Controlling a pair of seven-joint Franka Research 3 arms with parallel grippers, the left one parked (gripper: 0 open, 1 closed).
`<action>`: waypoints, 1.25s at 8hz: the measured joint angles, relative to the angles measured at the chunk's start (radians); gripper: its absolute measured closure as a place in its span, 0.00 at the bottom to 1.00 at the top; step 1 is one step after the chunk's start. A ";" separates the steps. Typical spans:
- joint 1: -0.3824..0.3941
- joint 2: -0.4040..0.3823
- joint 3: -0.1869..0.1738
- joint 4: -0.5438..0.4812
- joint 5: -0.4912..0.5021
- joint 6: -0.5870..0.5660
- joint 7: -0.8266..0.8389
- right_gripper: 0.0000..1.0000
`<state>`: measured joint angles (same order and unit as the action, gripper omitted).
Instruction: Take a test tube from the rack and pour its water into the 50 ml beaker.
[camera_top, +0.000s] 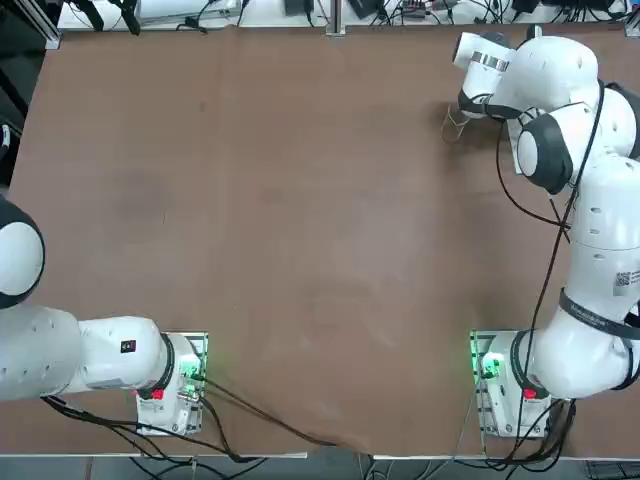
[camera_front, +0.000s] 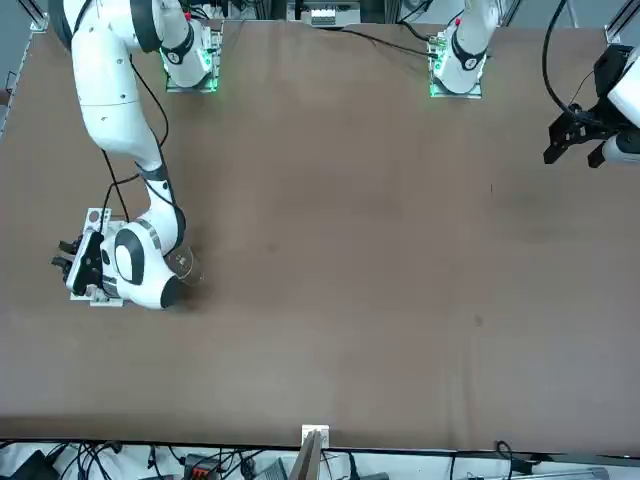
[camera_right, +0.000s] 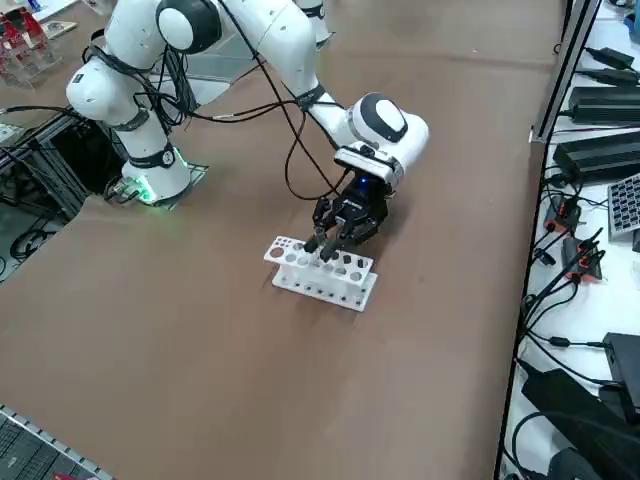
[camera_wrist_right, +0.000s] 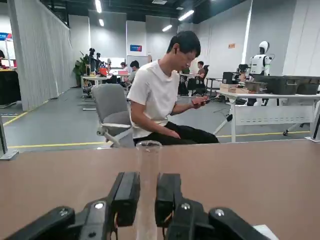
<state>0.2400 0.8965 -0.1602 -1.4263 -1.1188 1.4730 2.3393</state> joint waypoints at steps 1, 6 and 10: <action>0.000 0.000 0.000 0.000 0.002 0.000 0.006 0.76; 0.000 0.010 0.000 0.000 0.003 0.000 0.027 0.74; 0.000 0.012 0.000 0.000 0.010 -0.003 0.026 0.23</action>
<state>0.2400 0.9080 -0.1601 -1.4264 -1.1084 1.4700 2.3649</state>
